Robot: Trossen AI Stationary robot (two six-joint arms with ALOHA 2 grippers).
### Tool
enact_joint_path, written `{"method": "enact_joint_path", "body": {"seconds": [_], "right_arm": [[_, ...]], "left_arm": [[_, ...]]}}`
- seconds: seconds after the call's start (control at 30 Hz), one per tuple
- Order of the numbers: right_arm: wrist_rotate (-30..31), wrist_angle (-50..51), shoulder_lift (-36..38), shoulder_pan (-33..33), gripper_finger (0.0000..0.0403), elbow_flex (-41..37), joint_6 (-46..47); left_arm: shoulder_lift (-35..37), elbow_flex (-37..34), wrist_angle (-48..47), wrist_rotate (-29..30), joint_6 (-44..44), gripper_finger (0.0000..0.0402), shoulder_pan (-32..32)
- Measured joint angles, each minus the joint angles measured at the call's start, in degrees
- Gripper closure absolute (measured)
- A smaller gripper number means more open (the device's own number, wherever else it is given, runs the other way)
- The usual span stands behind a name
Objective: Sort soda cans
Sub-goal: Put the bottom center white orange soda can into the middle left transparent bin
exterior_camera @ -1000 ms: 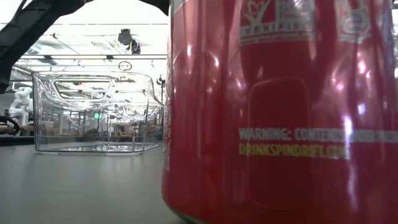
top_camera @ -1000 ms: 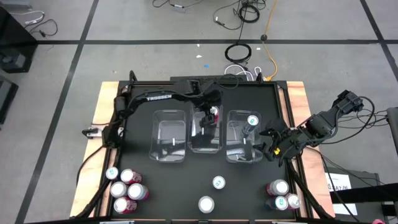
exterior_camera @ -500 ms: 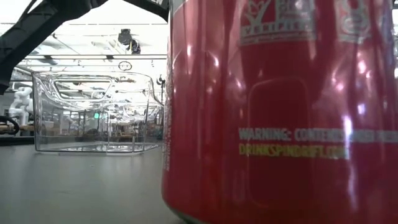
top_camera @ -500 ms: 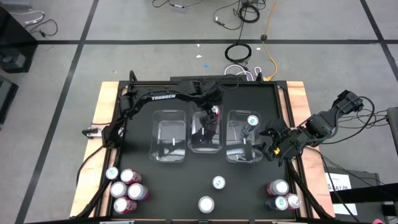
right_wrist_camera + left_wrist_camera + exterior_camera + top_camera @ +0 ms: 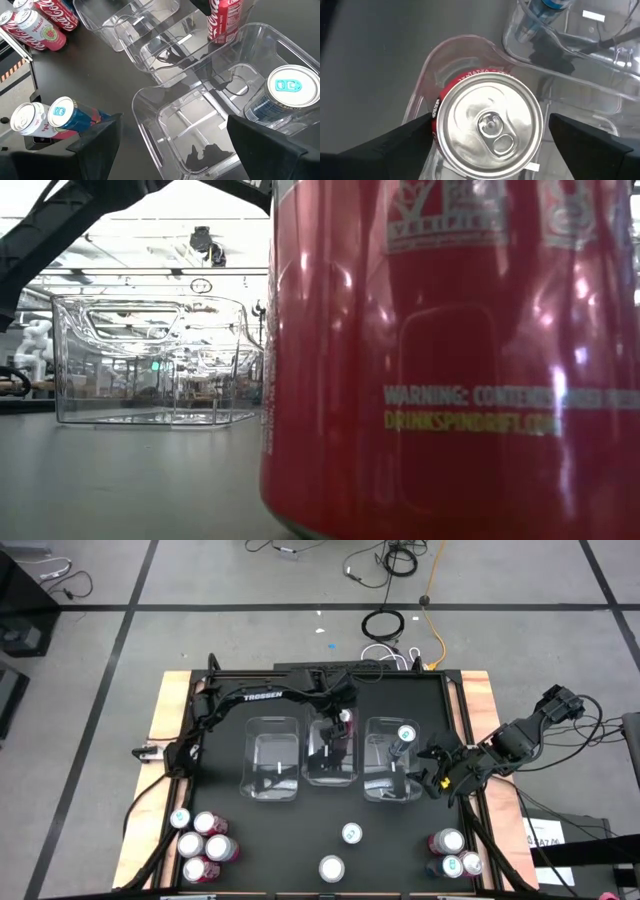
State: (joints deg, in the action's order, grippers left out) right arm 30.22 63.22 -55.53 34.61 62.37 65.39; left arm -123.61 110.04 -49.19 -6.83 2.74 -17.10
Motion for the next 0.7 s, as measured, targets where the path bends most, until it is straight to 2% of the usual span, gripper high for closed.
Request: {"method": "enact_joint_path", "body": {"seconds": [0.2, 0.43, 0.6, 0.7], "right_arm": [[-0.02, 0.0, 0.0, -0.02, 0.0053, 0.0, 0.0], [-0.2, 0.0, 0.0, -0.02, 0.0053, 0.0, -0.02], [-0.29, 0.0, -0.02, 0.0, 0.0053, 0.0, -0.07], [-0.3, 0.0, -0.14, -0.02, 0.0053, 0.0, -0.52]], "left_arm": [[-0.02, 3.03, -5.38, -0.15, -5.4, 0.0006, 0.0], [1.52, 12.55, -15.37, 1.43, -5.44, 0.0006, 1.22], [5.65, 14.73, -20.27, 9.18, -6.03, 0.0006, 6.13], [8.48, 14.77, -22.52, 10.95, -9.2, 0.0006, 10.12]]}}
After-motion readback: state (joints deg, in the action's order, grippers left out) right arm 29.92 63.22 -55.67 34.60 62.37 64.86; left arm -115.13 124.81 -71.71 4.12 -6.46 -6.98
